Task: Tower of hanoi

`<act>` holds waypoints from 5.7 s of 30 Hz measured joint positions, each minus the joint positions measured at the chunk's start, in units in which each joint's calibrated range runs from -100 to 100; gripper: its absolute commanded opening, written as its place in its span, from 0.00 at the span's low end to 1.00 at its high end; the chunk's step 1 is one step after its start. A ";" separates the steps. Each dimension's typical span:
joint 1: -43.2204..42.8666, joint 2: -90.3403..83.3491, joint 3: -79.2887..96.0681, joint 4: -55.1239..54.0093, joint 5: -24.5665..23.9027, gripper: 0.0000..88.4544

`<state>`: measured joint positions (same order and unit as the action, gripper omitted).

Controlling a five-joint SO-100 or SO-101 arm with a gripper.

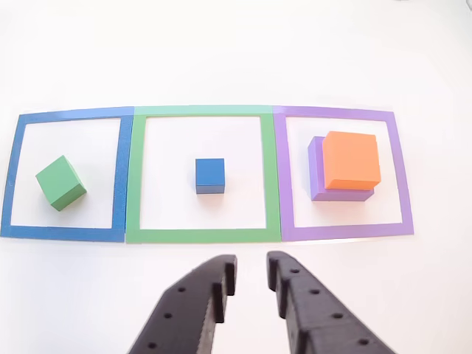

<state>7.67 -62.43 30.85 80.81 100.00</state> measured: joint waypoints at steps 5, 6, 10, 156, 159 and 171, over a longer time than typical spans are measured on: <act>2.93 -0.34 0.00 1.45 0.00 0.16; 3.04 -0.34 0.35 1.45 0.00 0.17; 3.04 -0.34 6.55 -3.06 0.00 0.19; -24.69 12.66 -14.08 -3.31 -1.08 0.02; -29.02 12.24 -16.11 -0.97 -2.34 0.02; -34.76 11.73 0.18 -13.14 -1.44 0.03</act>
<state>-27.09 -50.70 31.03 67.67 98.56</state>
